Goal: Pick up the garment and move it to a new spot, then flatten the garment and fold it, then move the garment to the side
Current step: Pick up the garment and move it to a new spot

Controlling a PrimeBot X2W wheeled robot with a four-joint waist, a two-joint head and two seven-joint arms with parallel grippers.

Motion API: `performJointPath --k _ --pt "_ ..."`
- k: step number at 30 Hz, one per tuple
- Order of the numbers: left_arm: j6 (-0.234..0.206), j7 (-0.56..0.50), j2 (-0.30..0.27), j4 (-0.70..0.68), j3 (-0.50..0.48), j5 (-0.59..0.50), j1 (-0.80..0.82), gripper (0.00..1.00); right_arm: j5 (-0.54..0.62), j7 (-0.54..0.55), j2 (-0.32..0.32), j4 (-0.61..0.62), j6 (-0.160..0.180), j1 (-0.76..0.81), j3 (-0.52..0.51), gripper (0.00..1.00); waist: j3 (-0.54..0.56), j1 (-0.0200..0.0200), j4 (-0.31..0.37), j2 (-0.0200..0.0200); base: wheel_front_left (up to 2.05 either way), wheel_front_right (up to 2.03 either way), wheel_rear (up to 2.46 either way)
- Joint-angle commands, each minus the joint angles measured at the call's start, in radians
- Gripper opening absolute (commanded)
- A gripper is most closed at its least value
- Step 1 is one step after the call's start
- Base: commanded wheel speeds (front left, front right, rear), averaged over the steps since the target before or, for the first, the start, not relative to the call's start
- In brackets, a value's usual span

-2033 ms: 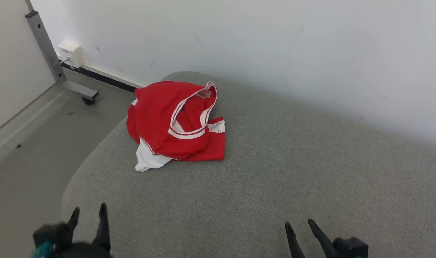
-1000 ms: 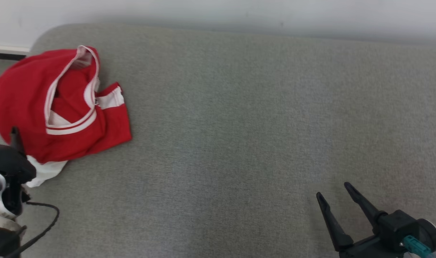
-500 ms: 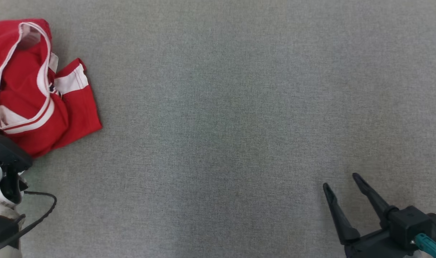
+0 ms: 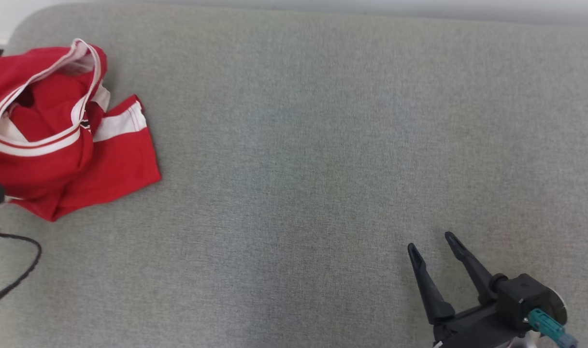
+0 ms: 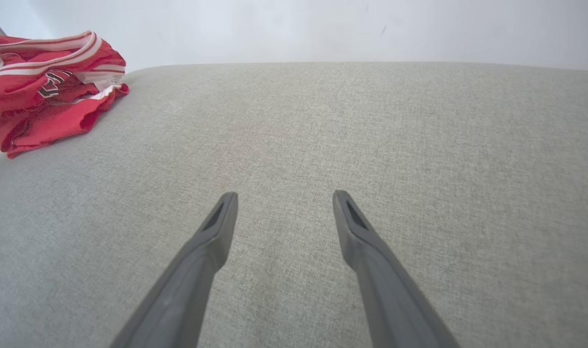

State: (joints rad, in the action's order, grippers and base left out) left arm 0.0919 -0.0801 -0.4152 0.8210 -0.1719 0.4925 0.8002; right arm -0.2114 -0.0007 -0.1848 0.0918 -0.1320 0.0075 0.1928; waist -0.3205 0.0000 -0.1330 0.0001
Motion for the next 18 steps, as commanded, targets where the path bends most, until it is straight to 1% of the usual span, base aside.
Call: performJointPath --k 1,4,6,9,14,18 --pt "0.009 -0.011 -0.015 -0.024 -0.006 0.02 0.015 0.0 -0.009 -0.016 0.013 -0.017 0.002 -0.011 0.003 1.0 0.036 0.0 -0.01 -0.0001 0.0 0.0 0.0" --pt "0.021 -0.038 -0.029 -0.088 -0.003 0.039 0.025 0.0 -0.013 -0.048 0.039 -0.058 0.002 -0.028 0.009 1.0 0.066 0.0 -0.012 -0.0001 0.0 0.0 0.0" --pt "0.029 -0.057 -0.018 -0.136 0.006 0.063 0.038 0.0 -0.018 -0.07 0.053 -0.091 0.002 -0.033 0.01 1.0 0.094 0.0 -0.014 -0.0001 0.0 0.0 0.0" --pt "0.029 -0.088 -0.017 -0.212 0.02 0.075 0.055 0.0 -0.024 -0.101 0.076 -0.134 0.002 -0.042 0.014 1.0 0.137 0.0 -0.008 -0.0001 0.0 0.0 0.0" --pt "0.025 -0.145 0.007 -0.336 0.051 0.09 0.088 0.0 -0.036 -0.15 0.103 -0.199 0.002 -0.044 0.006 1.0 0.21 0.0 0.019 -0.0001 0.0 0.0 0.0" --pt "0.028 -0.197 0.028 -0.413 0.09 0.099 0.103 0.0 -0.051 -0.18 0.119 -0.242 0.002 -0.034 0.006 1.0 0.268 0.0 0.059 -0.0001 0.0 0.0 0.0"
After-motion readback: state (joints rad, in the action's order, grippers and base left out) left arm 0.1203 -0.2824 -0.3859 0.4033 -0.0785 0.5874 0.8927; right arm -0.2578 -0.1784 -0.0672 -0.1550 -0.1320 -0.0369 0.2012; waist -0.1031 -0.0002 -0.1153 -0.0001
